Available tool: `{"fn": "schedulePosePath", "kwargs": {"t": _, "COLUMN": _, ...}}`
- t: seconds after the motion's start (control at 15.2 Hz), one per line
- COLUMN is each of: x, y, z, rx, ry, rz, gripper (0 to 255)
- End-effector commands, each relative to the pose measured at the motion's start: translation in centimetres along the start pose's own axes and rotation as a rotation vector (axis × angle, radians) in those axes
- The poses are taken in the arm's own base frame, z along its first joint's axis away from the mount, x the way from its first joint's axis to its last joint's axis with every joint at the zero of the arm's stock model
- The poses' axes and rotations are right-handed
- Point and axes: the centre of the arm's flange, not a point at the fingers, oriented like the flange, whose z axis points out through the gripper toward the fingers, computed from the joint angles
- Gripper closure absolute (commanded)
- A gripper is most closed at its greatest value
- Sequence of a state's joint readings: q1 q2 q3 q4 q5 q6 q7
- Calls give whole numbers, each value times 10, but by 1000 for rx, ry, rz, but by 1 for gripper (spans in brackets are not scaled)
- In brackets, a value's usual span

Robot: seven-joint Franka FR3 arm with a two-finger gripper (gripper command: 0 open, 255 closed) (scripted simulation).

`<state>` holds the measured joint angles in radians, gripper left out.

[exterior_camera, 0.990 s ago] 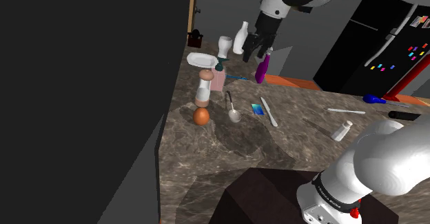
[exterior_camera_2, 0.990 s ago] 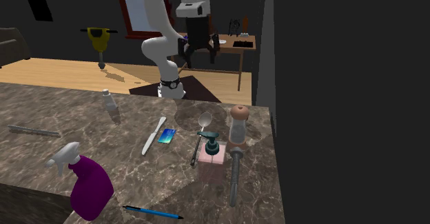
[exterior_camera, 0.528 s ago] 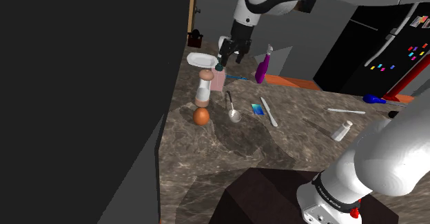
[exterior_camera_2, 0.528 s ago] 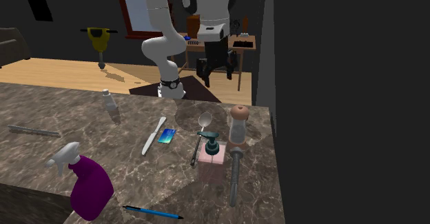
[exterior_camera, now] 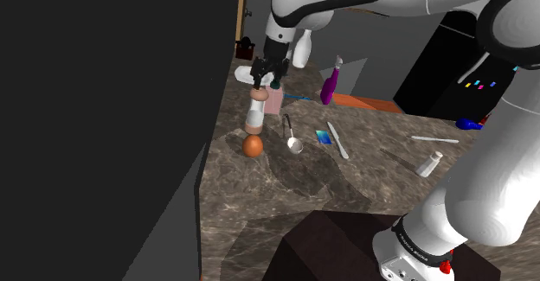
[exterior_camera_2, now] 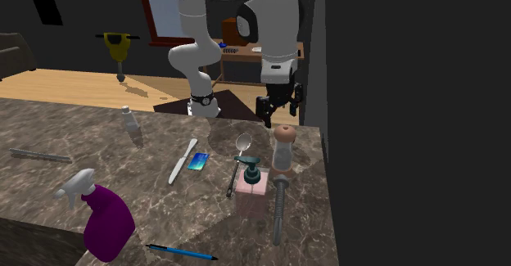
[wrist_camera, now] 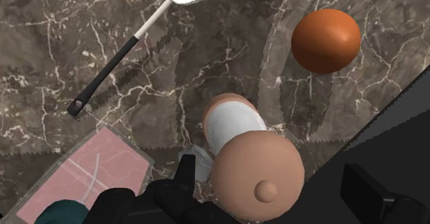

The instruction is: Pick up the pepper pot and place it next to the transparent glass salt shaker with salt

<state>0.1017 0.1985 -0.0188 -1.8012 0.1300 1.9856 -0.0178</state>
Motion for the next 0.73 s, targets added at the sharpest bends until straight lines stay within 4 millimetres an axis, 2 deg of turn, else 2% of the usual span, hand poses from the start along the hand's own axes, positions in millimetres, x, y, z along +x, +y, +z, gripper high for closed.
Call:
{"fn": "schedulePosePath", "kwargs": {"t": 0.0, "x": 3, "y": 0, "z": 11, "rx": 3, "ry": -2, "rz": 0, "gripper": 0}}
{"fn": "schedulePosePath", "kwargs": {"t": 0.33, "x": 3, "y": 0, "z": 41, "rx": 3, "ry": -2, "rz": 0, "gripper": 0}}
{"fn": "schedulePosePath", "kwargs": {"t": 0.66, "x": 3, "y": 0, "z": 41, "rx": 3, "ry": -2, "rz": 0, "gripper": 0}}
